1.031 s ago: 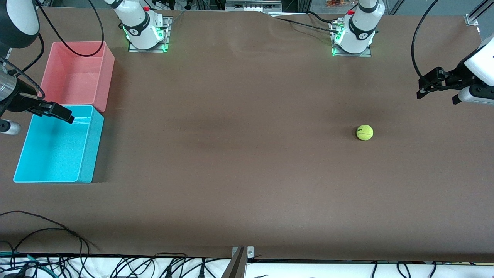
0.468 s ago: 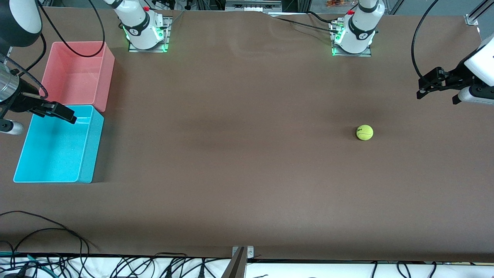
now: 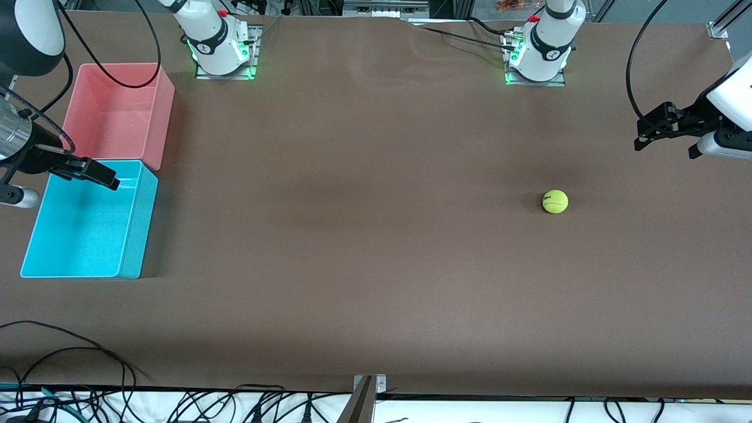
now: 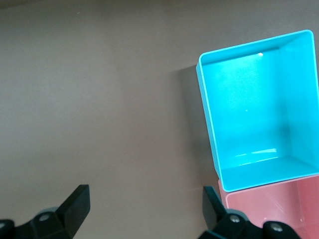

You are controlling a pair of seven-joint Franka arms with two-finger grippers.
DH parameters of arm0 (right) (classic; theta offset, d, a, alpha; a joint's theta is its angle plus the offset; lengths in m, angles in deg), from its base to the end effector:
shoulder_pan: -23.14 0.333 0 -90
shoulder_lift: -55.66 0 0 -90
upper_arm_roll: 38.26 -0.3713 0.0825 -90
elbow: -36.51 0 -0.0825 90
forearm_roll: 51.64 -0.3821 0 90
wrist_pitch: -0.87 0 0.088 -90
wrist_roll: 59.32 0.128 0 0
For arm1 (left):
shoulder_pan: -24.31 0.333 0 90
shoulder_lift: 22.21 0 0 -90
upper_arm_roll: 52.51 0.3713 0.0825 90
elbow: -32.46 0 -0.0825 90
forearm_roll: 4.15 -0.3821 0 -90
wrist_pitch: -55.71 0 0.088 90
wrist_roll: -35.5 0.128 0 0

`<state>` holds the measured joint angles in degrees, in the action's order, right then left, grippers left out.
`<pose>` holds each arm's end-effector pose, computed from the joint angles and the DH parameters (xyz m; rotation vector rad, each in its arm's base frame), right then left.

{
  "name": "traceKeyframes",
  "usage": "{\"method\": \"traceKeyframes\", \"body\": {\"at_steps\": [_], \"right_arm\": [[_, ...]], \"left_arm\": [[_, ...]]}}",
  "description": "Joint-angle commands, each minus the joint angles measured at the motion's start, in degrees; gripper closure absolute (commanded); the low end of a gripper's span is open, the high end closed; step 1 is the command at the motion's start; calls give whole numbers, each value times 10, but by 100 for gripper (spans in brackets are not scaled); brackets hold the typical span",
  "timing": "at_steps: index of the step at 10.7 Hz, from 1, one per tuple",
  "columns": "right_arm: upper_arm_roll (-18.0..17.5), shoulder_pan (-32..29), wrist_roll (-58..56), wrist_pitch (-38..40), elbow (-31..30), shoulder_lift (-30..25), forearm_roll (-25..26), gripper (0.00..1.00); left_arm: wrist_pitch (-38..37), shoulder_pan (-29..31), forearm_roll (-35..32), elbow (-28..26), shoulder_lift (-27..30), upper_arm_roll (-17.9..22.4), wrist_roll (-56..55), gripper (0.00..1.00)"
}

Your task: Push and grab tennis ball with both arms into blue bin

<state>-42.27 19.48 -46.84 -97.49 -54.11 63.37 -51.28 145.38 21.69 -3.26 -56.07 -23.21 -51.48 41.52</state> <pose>0.6096 0.0002 0.5884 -3.1208 0.3312 -0.0008 0.5584 -0.0176 0.6607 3.1196 -0.2077 0.0047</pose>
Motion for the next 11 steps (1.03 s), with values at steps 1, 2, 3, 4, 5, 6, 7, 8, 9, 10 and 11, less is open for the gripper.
{"method": "traceKeyframes", "body": {"at_steps": [1,2,3,4,5,6,7,8,9,10,11], "right_arm": [[4,-7,-8,6,16,6,-11,0],[3,-7,-7,5,16,6,-11,0],[3,-7,-7,5,16,7,-12,0],[3,-7,-6,5,16,7,-12,0],[3,-6,-4,5,16,7,-12,0],[3,-7,-5,5,16,7,-12,0],[3,-7,-8,5,16,9,-11,0],[4,-7,-8,5,16,13,-11,0],[4,-7,-9,5,16,13,-10,0],[4,-7,-9,5,16,13,-10,0],[4,-7,-9,5,16,13,-10,0]], "left_arm": [[-13,-2,-9,20,-8,-1,-4,0],[-13,-2,-9,20,-8,-1,-4,0],[-13,-2,-9,20,-8,-1,-4,0],[-13,-2,-9,20,-8,-1,-4,0],[-13,-2,-9,20,-8,-1,-5,0],[-13,-2,-9,20,-8,-1,-4,0],[-13,-2,-9,20,-8,-1,-4,0],[-13,-2,-9,20,-8,-1,-4,0],[-13,-2,-9,20,-8,-1,-5,0],[-13,-2,-9,20,-8,-1,-4,0],[-13,-2,-9,20,-8,-1,-4,0]]}}
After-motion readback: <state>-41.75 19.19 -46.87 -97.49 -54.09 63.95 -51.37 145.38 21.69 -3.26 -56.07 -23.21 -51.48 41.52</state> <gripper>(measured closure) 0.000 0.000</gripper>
